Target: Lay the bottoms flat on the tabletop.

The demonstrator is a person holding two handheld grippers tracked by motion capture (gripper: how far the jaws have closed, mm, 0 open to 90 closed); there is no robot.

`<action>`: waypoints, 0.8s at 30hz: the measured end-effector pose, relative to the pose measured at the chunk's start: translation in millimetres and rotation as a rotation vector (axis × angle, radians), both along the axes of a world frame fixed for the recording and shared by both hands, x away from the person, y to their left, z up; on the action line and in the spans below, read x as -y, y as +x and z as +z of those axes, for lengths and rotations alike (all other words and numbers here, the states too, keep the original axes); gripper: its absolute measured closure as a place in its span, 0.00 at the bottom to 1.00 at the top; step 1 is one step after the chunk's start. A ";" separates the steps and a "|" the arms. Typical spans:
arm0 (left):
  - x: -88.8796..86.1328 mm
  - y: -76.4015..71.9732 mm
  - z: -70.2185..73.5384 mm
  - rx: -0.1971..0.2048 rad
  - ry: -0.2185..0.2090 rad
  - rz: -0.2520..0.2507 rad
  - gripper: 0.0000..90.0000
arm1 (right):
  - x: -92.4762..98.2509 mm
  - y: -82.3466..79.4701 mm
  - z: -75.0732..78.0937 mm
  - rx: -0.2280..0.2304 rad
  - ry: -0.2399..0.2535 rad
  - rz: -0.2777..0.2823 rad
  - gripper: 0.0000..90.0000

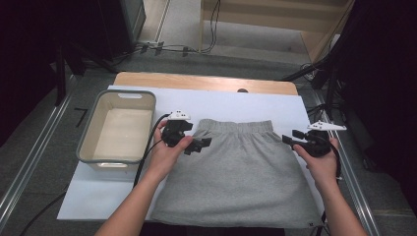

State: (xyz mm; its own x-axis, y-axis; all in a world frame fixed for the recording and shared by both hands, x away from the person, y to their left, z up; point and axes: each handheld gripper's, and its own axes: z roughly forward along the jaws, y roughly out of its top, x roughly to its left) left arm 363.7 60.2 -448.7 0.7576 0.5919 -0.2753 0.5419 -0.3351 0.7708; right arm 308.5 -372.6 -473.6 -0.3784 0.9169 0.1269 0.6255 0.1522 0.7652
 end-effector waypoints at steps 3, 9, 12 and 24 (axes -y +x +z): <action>5.5 19.4 -12.9 -0.038 0.054 0.049 0.18 | -2.0 20.6 -5.2 -0.033 -0.012 0.001 0.52; 2.5 52.0 -35.1 -0.106 0.079 0.149 0.40 | -8.1 47.4 -18.8 -0.084 -0.020 -0.007 0.56; 0.3 59.7 -39.5 -0.119 0.079 0.178 0.52 | -13.7 58.8 -23.7 -0.110 -0.008 0.013 0.56; 10.4 67.1 -54.2 -0.201 0.102 0.105 0.85 | -26.3 79.0 -39.3 -0.184 -0.013 0.058 0.84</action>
State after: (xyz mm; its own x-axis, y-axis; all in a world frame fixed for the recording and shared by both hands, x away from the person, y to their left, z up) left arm 430.8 49.8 -502.9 0.6264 0.6970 -0.3491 0.7169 -0.3393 0.6090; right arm 387.5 -346.2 -512.9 -0.4023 0.8961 0.1873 0.7443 0.2011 0.6369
